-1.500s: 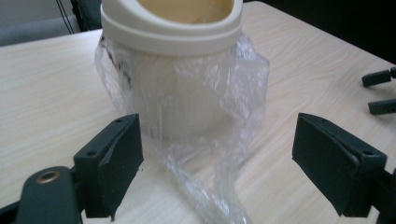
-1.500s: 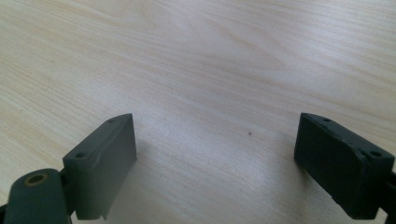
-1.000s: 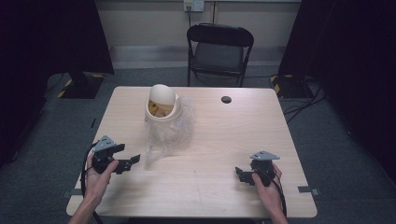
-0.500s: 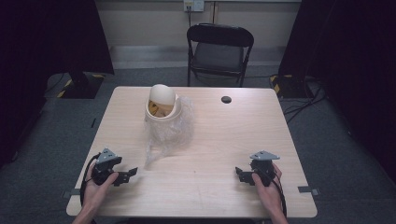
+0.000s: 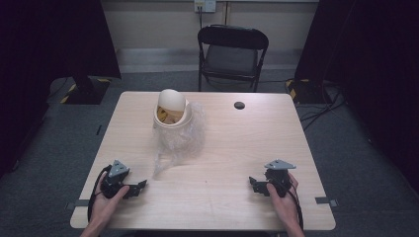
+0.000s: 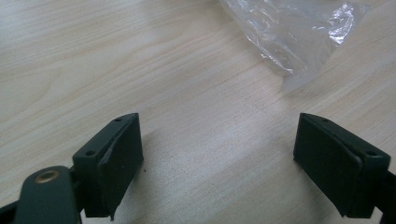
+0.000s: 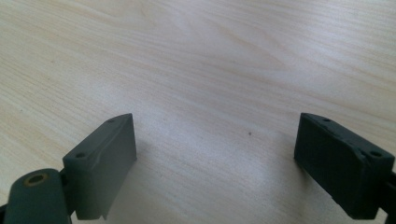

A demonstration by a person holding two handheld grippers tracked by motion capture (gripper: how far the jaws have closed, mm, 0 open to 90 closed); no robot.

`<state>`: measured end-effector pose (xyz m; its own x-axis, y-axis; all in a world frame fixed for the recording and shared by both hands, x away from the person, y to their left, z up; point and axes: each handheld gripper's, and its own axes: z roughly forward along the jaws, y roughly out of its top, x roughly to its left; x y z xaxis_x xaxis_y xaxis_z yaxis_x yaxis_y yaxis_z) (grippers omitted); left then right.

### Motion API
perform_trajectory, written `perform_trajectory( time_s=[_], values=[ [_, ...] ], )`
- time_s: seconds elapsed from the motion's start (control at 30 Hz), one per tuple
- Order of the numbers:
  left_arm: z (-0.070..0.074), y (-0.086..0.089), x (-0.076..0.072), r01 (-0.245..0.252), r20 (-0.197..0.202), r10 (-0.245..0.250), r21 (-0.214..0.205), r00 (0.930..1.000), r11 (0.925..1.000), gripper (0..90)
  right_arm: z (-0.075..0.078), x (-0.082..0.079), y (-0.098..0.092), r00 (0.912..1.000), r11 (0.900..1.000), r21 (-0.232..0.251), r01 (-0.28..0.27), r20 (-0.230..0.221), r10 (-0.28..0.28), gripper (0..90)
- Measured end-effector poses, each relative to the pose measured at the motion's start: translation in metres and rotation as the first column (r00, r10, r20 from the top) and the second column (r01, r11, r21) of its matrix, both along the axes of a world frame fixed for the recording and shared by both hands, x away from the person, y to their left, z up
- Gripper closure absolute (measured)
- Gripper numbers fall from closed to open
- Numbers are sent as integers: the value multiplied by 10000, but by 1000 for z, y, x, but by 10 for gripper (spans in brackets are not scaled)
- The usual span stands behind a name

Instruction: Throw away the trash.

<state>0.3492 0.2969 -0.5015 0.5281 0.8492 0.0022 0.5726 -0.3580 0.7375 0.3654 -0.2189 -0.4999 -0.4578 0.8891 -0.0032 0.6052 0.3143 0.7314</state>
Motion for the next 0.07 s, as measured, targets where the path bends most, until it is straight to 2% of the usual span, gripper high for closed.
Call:
perform_trajectory(
  time_s=[0.07],
  values=[
    [0, 0, 0, -6, -4, 6, 3, 10000, 10000, 146, 0, 0, 0, 10000, 10000, -3, -6, 5, 6, 119]
  ],
)
